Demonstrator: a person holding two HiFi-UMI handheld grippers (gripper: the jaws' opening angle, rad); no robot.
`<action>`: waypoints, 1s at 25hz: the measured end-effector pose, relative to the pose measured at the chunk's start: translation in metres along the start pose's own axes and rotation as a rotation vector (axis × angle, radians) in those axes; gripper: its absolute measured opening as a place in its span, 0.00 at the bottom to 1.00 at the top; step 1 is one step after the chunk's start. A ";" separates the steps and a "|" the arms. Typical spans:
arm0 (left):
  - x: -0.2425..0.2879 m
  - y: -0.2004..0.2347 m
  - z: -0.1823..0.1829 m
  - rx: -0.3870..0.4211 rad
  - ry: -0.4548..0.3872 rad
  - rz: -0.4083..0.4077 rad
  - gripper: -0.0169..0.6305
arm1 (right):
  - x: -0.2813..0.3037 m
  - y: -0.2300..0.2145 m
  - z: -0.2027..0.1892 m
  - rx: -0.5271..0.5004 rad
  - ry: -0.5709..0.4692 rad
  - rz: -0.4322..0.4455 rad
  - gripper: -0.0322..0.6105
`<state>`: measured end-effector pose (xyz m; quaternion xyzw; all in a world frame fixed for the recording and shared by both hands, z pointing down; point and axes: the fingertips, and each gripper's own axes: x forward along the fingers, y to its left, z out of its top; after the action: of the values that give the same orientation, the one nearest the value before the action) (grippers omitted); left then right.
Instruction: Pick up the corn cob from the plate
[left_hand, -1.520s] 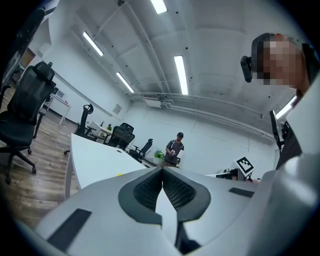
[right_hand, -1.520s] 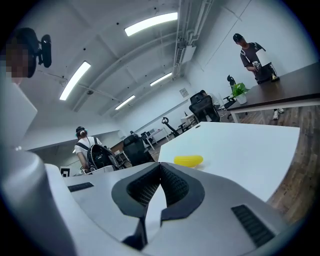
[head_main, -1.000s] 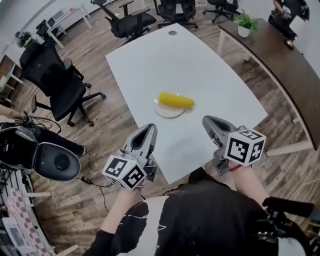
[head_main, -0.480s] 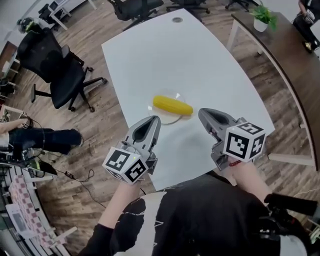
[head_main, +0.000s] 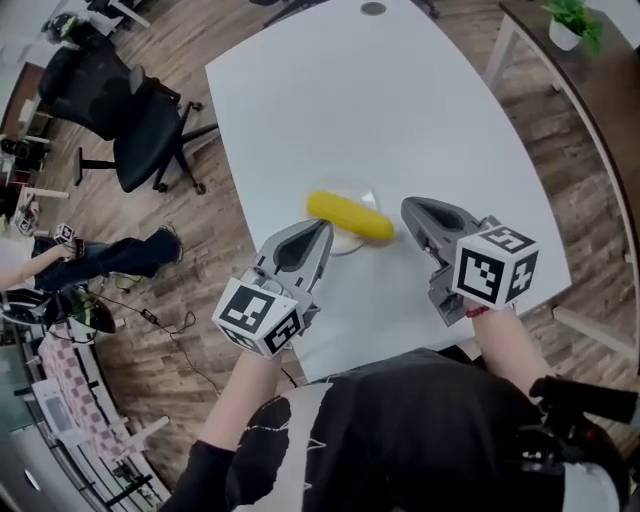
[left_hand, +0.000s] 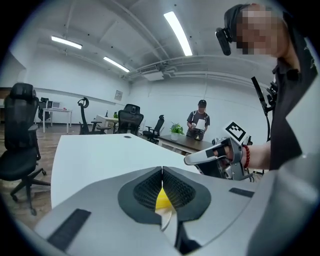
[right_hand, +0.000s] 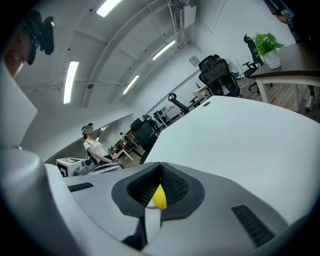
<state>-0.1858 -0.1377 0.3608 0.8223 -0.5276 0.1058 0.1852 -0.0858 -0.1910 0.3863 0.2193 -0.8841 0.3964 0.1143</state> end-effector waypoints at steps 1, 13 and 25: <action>0.004 0.002 0.001 0.014 0.014 0.004 0.05 | 0.004 -0.004 0.002 0.007 0.006 0.005 0.07; 0.036 -0.003 -0.018 0.357 0.263 -0.049 0.10 | 0.023 -0.038 0.002 0.061 0.052 0.071 0.07; 0.050 -0.003 -0.052 0.814 0.576 -0.174 0.21 | 0.021 -0.061 0.001 0.114 0.063 0.087 0.07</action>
<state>-0.1613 -0.1561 0.4257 0.8060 -0.3007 0.5098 -0.0043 -0.0752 -0.2341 0.4338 0.1740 -0.8648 0.4575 0.1121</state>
